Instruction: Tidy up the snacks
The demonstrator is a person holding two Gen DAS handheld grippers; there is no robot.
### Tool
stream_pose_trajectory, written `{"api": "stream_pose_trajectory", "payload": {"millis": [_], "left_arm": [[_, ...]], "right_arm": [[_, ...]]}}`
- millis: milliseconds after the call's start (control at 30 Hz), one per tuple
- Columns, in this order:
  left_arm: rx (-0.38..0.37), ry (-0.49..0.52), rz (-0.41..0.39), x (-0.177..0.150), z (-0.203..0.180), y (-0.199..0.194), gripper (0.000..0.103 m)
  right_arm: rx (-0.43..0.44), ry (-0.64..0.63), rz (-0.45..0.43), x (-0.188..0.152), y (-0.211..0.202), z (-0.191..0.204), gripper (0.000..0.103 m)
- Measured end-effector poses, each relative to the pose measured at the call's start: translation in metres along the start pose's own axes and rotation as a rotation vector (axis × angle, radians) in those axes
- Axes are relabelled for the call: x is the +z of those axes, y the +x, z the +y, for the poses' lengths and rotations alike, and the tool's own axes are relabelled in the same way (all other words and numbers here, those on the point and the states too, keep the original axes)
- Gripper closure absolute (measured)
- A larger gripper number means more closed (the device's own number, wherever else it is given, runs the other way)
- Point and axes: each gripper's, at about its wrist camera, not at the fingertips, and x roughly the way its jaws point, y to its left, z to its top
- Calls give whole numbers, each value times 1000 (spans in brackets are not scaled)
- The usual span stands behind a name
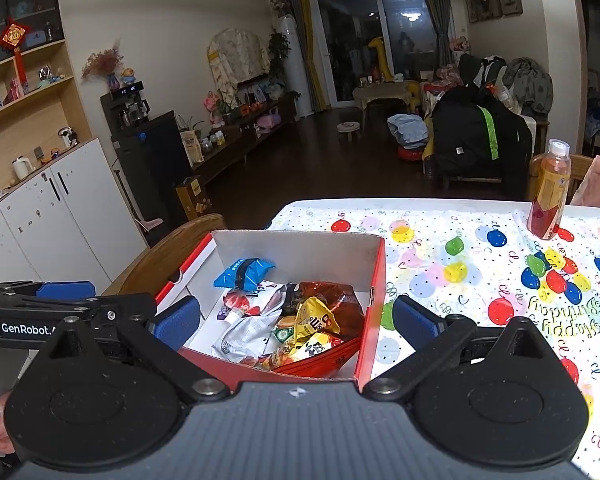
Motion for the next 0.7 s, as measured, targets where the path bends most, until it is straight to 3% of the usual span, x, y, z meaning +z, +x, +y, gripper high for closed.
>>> {"api": "stream_pose_trajectory", "payload": {"millis": [700], "left_arm": [[20,-32,31,-6,-1,6,0]], "right_arm": [[11,18,23,-8,3,-4,0]]}}
